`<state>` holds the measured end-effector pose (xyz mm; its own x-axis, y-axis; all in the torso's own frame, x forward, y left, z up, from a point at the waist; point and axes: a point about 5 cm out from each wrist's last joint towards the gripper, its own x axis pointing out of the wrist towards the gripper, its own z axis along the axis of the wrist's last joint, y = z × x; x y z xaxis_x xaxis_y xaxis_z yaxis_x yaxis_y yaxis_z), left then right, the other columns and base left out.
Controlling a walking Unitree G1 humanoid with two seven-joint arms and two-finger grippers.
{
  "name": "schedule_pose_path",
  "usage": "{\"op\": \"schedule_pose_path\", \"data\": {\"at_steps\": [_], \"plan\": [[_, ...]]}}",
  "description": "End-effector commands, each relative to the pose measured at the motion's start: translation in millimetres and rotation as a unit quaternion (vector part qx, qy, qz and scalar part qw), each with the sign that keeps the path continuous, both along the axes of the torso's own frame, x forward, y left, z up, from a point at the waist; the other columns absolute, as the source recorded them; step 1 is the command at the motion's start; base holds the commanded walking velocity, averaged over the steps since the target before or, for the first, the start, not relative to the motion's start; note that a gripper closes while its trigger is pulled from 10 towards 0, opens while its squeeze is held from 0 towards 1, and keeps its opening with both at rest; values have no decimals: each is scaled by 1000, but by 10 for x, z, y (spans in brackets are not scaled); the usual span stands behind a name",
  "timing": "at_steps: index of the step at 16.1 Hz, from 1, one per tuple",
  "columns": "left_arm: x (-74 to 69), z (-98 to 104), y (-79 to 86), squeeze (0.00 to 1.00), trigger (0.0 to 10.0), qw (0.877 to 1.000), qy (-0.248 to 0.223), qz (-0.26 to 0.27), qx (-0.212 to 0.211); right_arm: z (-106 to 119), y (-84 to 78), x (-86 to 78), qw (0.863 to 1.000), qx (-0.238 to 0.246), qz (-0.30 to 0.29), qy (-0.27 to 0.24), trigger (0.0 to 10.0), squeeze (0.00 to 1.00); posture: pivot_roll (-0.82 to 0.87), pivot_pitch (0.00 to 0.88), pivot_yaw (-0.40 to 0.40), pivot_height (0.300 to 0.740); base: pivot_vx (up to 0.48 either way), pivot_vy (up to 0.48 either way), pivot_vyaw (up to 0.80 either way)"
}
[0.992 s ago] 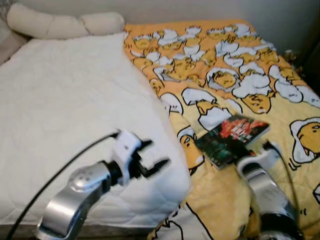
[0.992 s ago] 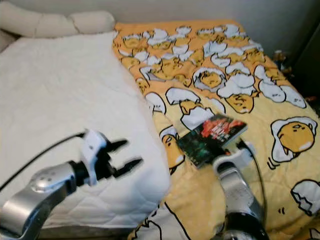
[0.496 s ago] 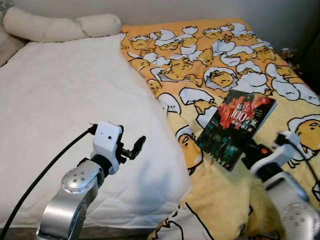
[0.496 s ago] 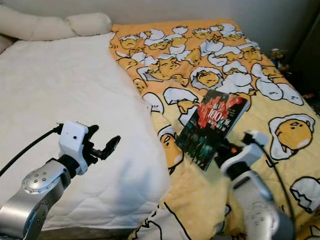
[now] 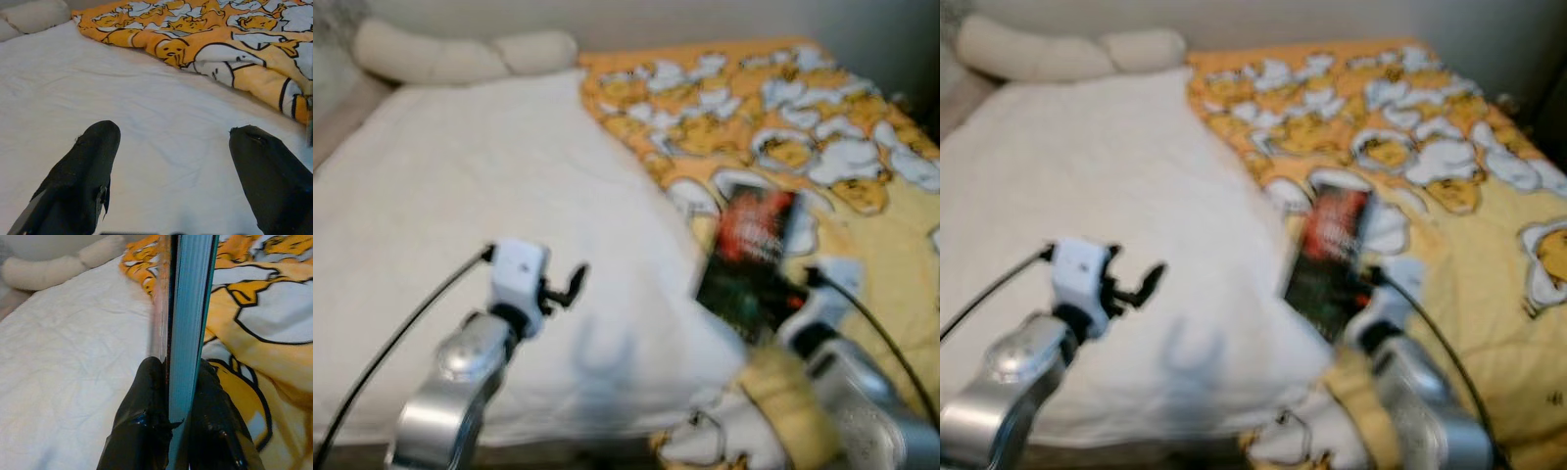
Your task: Clean up the room
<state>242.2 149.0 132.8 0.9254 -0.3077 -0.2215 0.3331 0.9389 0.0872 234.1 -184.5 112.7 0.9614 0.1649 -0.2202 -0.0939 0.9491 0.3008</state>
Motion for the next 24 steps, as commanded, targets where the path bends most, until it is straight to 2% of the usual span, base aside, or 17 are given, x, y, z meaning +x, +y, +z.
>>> {"op": "schedule_pose_path", "data": {"at_steps": [1,5,10,24], "plan": [[12,31,72,176,10000,1000,-5,18,10,93,78,14,999,8,19,-25,10000,0,-65,0,59,740,0,454,0],[18,30,73,176,10000,1000,-3,28,7,73,108,20,999,-12,33,-20,10000,0,-62,0,46,740,0,422,0],[5,21,72,176,10000,999,-1,33,6,38,155,51,998,1,58,0,10000,0,-56,0,36,740,0,409,0],[-52,20,129,173,10000,999,-1,52,6,-9,246,129,996,12,92,8,10000,0,-27,0,13,740,0,365,0]]}}
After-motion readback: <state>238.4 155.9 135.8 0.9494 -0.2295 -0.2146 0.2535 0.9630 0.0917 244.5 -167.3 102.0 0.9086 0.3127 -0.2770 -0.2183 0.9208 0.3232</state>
